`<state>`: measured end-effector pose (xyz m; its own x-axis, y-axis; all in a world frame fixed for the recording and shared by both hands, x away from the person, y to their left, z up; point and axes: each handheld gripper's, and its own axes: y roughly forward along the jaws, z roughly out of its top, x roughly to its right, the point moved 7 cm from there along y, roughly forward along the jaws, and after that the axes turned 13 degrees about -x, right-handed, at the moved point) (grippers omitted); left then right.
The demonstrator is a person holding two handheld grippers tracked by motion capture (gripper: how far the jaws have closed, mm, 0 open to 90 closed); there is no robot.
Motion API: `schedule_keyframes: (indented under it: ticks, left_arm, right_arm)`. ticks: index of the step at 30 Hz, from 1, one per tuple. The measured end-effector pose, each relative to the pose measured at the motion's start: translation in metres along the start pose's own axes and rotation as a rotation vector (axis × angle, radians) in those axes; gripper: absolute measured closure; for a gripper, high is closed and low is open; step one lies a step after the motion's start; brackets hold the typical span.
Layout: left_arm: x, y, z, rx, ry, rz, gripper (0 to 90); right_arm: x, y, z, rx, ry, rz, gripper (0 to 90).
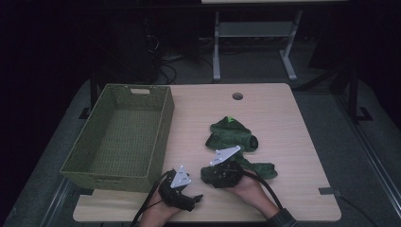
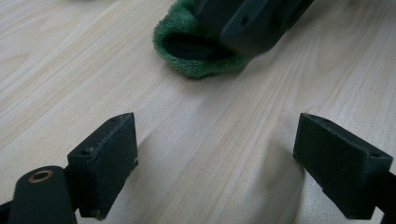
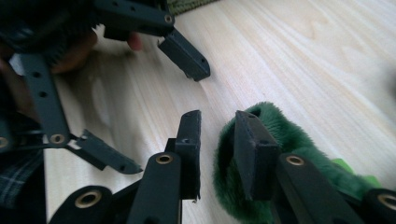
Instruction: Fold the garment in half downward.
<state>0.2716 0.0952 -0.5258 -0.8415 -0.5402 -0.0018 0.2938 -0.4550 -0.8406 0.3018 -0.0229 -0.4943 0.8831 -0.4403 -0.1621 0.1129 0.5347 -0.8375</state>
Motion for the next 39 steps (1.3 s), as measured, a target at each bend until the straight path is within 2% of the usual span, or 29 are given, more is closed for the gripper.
schedule_keyframes:
  ticks: [2,3,4,5,6,7,8,10,13,15,17,18,19,21,22,27,32,36,38,39]
  left_arm:
    - [0.000,0.000,0.000,0.001,0.001,0.001,12.8]
    - [0.000,0.000,0.000,0.000,0.000,0.002,12.8]
    - [0.000,0.000,0.000,0.000,0.000,0.002,12.8]
    - [0.000,0.000,0.000,0.002,-0.001,0.001,12.8]
    - [0.000,0.000,0.000,0.001,0.000,0.000,12.8]
    - [0.000,0.000,0.000,0.000,0.002,0.000,12.8]
    - [0.000,0.000,0.000,-0.001,0.003,0.000,12.8]
    - [0.000,0.000,0.000,-0.001,0.003,0.000,12.8]
    - [0.000,0.000,0.000,-0.001,0.004,0.000,12.8]
    - [0.000,0.000,0.000,-0.001,0.003,0.000,12.8]
    - [0.000,0.000,0.000,0.000,0.003,-0.001,12.8]
    - [0.000,0.000,0.000,0.001,0.004,-0.001,12.8]
    - [0.000,0.000,0.000,0.004,0.002,-0.002,12.8]
    - [0.000,0.000,0.000,0.003,0.002,-0.001,12.8]
    - [0.000,0.000,0.000,0.001,0.005,0.000,12.9]
    - [0.000,0.000,0.000,0.001,0.004,0.000,12.8]
    - [0.000,0.000,0.000,0.005,0.000,-0.002,12.9]
    - [0.000,0.000,0.000,0.001,0.005,-0.003,12.9]
    - [0.000,0.000,0.000,0.001,0.004,-0.003,12.9]
    - [0.000,0.000,0.000,0.002,0.004,-0.003,12.9]
  right_arm:
    - [0.001,0.008,-0.001,-0.024,-0.013,-0.034,69.6]
    - [0.001,0.008,-0.001,-0.024,-0.013,-0.034,69.6]
    - [0.002,0.015,-0.002,-0.038,-0.005,-0.065,69.1]
    - [0.002,0.015,-0.002,-0.038,-0.005,-0.065,69.1]
    - [0.003,0.017,-0.003,-0.048,-0.005,-0.084,69.4]
    - [0.005,0.022,-0.006,-0.049,-0.014,-0.117,74.2]
    - [0.005,0.022,-0.006,-0.049,-0.014,-0.117,74.2]
    - [0.004,0.022,-0.006,-0.040,-0.010,-0.146,79.0]
    - [0.004,0.022,-0.007,-0.034,-0.004,-0.152,83.1]
    - [0.004,0.022,-0.007,-0.041,-0.024,-0.159,84.2]
    - [0.003,0.018,-0.007,-0.024,-0.007,-0.125,84.7]
    - [0.003,0.018,-0.007,-0.024,-0.007,-0.125,84.7]
    - [0.002,0.013,-0.006,0.001,0.006,-0.104,84.6]
    - [0.002,0.010,-0.006,0.009,0.012,-0.098,84.7]
    - [0.002,0.003,-0.004,0.040,0.021,-0.077,84.6]
    - [0.001,-0.010,-0.004,0.085,0.043,-0.037,84.6]
    - [0.004,-0.022,-0.003,0.134,0.054,-0.017,84.5]
    - [0.013,-0.042,-0.004,0.190,0.074,-0.011,84.4]
    - [0.015,-0.047,-0.004,0.200,0.079,-0.005,84.2]
    - [0.019,-0.055,-0.006,0.212,0.087,-0.006,84.0]
